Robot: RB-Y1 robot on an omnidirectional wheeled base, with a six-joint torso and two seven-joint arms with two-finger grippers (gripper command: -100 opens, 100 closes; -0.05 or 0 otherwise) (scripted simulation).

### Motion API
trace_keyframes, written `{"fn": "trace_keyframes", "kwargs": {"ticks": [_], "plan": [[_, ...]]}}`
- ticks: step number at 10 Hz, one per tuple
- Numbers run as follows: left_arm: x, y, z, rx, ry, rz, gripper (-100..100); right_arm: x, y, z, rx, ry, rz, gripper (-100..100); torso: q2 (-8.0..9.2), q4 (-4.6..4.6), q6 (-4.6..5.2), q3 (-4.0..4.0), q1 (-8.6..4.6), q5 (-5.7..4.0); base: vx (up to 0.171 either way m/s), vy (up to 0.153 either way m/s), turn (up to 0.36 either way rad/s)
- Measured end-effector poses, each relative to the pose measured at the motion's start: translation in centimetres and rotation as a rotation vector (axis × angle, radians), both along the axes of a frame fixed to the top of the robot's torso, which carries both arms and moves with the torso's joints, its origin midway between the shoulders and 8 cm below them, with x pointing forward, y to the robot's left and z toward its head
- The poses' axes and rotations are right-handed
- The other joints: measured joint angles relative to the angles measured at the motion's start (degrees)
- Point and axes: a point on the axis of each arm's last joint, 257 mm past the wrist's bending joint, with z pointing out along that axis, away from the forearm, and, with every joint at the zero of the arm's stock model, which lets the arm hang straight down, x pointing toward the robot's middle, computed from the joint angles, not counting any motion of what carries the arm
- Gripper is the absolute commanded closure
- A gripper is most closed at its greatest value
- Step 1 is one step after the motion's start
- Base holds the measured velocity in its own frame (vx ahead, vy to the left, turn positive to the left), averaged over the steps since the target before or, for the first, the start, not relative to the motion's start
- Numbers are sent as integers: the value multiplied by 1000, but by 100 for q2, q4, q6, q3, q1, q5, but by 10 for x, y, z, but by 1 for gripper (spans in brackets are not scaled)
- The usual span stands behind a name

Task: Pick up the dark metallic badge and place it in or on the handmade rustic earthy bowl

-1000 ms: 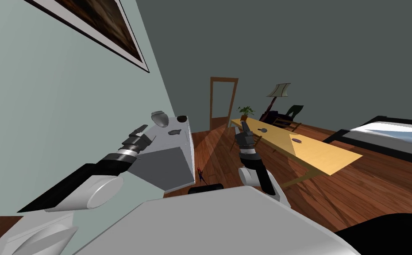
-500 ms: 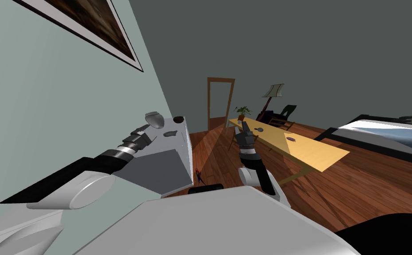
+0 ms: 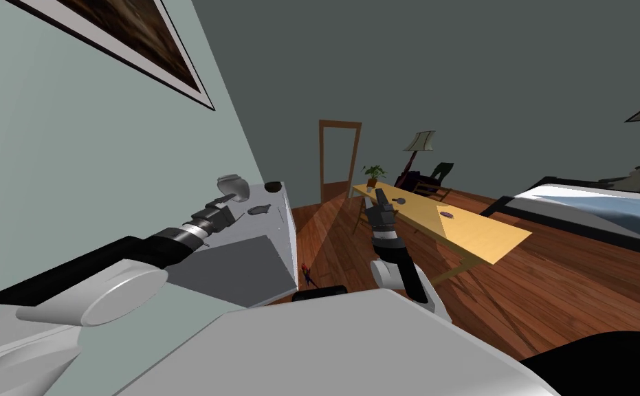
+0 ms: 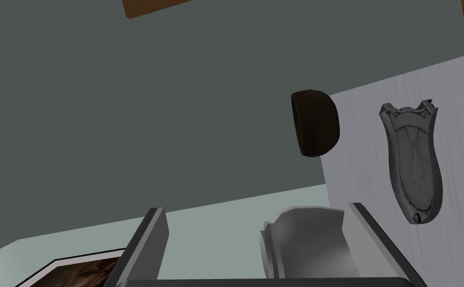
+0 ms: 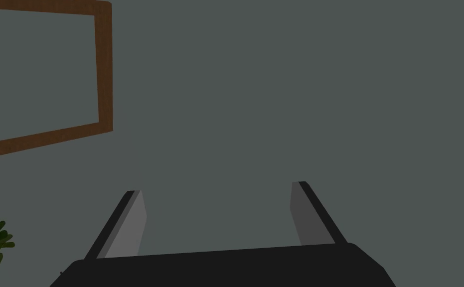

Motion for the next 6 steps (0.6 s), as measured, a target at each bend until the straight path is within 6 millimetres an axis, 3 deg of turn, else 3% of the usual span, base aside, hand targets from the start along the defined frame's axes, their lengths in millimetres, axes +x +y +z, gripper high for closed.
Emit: {"fn": "trace_keyframes", "kwargs": {"ticks": [6], "plan": [[-1,-5,-10,33,129,-42,-100,0,0,0,0,0,0,0,-3,-1,-1,-2,2,1,45,-27,-32]]}}
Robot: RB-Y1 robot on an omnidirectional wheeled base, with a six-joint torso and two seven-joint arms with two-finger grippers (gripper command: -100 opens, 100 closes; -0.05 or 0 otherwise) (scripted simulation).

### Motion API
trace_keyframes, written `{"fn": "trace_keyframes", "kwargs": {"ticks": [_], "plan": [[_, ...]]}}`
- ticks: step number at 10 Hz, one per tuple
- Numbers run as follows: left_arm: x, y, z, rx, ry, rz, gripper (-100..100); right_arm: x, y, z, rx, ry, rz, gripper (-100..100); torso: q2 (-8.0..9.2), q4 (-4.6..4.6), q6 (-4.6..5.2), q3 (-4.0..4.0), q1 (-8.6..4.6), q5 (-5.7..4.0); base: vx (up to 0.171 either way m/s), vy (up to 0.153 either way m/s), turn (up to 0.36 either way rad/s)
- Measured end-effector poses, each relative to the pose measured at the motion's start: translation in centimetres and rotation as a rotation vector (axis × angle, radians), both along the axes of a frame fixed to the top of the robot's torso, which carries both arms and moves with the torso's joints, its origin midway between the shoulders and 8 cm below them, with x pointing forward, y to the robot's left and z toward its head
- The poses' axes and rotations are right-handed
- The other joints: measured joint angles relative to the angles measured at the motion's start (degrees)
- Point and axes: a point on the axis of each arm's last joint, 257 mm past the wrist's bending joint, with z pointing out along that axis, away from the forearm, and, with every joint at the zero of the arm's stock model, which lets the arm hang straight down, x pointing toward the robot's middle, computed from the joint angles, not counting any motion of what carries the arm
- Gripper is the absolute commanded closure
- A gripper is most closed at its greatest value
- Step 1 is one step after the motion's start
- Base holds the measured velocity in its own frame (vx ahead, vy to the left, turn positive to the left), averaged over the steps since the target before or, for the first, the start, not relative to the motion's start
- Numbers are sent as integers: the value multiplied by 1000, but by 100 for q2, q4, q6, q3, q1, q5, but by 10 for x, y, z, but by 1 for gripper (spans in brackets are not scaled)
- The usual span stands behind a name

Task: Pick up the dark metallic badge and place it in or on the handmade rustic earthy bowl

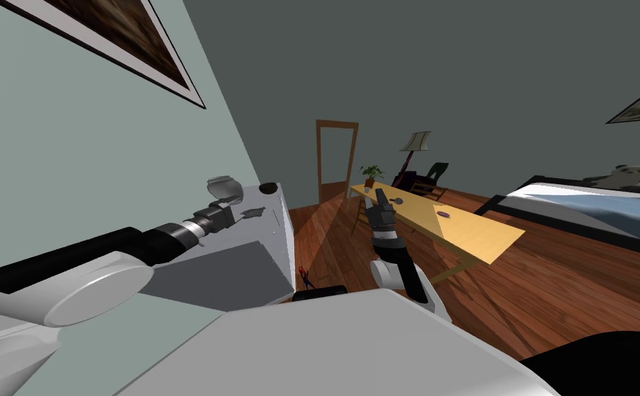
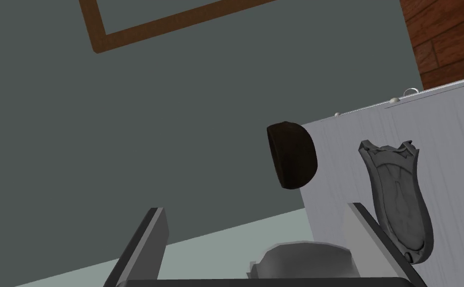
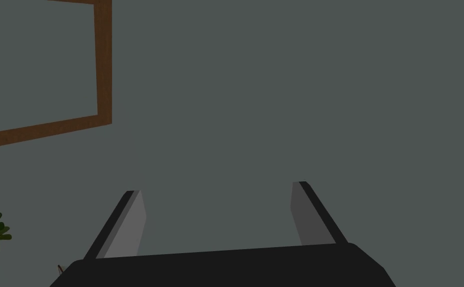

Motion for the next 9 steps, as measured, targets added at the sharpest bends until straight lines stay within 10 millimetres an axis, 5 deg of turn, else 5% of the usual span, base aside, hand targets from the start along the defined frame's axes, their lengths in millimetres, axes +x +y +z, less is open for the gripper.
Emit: {"fn": "trace_keyframes", "kwargs": {"ticks": [9], "plan": [[-12,-5,-23,76,206,-52,-100,0,0,0,0,0,0,0,6,1,-2,3,3,1,31,-16,-4]]}}
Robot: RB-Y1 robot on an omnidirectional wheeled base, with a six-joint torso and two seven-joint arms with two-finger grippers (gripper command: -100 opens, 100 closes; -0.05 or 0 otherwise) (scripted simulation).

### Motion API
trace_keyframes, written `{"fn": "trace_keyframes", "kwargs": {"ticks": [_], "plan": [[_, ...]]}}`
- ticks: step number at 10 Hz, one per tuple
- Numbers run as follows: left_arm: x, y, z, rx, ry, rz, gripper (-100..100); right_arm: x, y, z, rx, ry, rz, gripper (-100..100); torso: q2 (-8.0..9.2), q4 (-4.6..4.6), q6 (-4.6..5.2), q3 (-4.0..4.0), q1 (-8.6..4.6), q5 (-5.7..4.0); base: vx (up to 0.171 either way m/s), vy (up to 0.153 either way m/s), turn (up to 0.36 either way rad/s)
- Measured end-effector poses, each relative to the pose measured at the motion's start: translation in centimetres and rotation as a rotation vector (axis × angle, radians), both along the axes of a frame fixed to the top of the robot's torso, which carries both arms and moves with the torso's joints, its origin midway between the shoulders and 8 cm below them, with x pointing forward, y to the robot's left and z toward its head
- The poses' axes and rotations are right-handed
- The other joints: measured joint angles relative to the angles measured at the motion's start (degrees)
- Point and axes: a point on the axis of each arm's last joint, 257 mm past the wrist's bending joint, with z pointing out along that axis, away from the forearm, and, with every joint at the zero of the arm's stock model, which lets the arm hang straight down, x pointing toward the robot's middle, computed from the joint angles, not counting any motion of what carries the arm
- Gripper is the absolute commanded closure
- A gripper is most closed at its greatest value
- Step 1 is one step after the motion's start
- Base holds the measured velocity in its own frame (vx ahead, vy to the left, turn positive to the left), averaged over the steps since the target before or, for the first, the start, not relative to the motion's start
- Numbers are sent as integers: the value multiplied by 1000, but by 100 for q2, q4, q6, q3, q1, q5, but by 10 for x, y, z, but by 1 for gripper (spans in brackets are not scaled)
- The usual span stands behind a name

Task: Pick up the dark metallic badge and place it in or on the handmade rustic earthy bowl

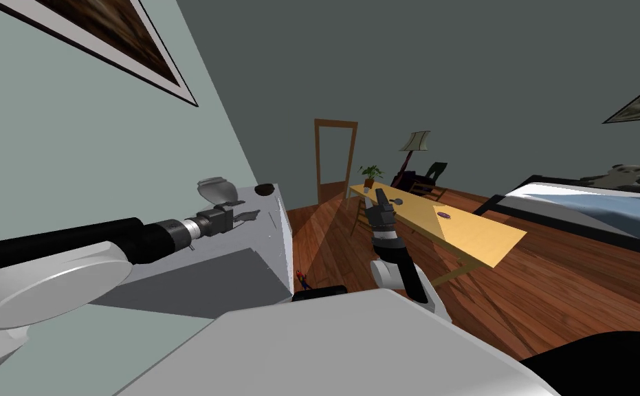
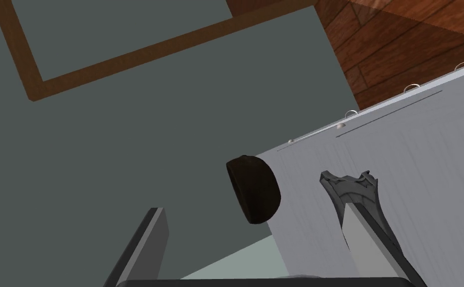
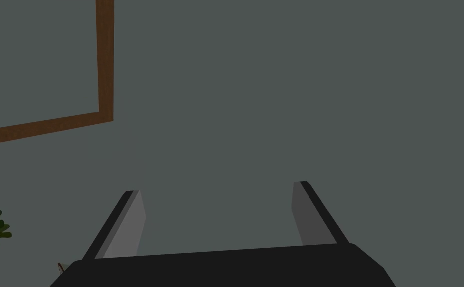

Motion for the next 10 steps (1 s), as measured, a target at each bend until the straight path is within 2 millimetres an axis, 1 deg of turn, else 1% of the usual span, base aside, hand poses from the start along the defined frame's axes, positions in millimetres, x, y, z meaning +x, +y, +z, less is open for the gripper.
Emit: {"fn": "trace_keyframes", "kwargs": {"ticks": [2,7,9,10], "plan": [[-3,1,-8,17,46,-5,-100,0,0,0,0,0,0,0,6,1,-1,3,2,1,17,-18,34],[-15,1,-18,61,148,-28,-100,0,0,0,0,0,0,0,2,0,-1,1,4,2,34,-10,0],[-20,2,-25,79,191,-33,-100,0,0,0,0,0,0,0,-7,-2,0,-4,-2,0,61,-13,-5],[-21,2,-26,80,196,-33,-100,0,0,0,0,0,0,0,-9,-3,1,-6,3,2,113,-8,-26]]}}
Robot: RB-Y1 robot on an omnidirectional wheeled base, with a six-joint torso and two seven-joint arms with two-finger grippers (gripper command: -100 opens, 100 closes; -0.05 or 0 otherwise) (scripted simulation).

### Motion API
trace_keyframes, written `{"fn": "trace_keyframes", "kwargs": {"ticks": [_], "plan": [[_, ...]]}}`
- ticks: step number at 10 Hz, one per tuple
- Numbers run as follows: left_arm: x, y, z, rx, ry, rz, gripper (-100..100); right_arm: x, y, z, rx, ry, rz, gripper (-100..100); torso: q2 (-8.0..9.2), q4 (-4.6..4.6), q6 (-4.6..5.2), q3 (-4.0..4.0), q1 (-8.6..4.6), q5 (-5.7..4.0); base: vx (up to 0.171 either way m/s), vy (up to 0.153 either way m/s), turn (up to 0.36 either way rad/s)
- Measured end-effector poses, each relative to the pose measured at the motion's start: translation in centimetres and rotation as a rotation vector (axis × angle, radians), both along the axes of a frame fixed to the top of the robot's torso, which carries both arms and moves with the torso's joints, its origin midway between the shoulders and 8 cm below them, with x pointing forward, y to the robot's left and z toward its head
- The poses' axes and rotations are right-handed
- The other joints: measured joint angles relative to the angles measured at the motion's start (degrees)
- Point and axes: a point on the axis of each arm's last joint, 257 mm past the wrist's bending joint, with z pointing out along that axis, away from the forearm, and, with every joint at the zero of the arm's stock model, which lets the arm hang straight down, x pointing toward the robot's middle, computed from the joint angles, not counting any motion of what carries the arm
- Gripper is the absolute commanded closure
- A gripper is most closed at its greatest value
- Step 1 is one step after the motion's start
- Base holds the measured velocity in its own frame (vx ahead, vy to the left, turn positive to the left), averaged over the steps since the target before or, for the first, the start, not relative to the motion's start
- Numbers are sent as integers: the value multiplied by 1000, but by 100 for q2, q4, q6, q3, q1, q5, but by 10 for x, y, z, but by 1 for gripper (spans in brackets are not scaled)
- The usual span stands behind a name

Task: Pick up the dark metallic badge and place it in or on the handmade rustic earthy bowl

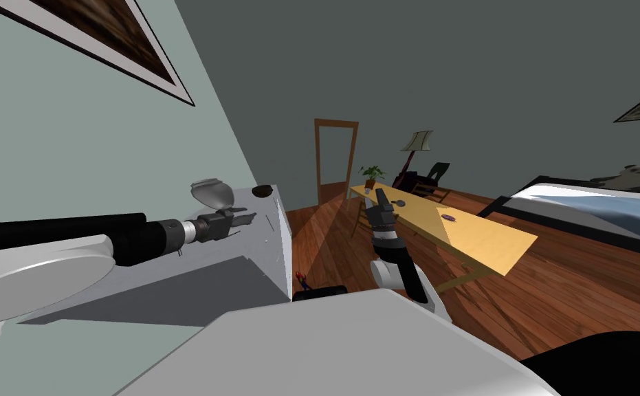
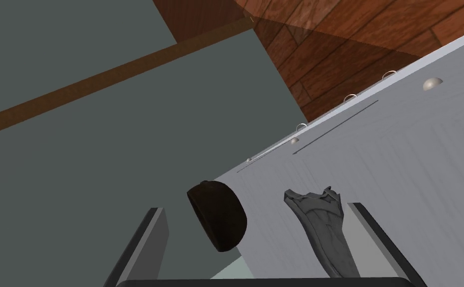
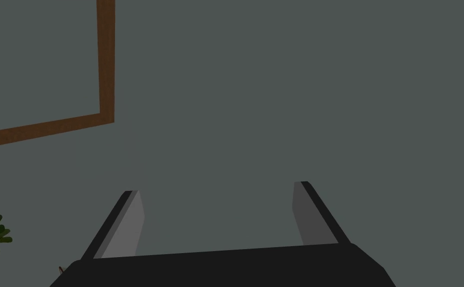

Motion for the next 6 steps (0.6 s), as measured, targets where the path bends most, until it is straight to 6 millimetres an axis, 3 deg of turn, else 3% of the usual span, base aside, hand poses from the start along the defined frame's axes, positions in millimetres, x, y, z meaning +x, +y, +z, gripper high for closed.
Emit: {"fn": "trace_keyframes", "kwargs": {"ticks": [3,6], "plan": [[-12,0,-9,36,81,-24,-100,0,0,0,0,0,0,0,-37,-8,0,-21,-12,-3,142,-32,10],[-22,4,-19,67,156,-36,-100,0,0,0,0,0,0,0,-8,-2,-1,-5,-1,0,61,-16,28]]}}
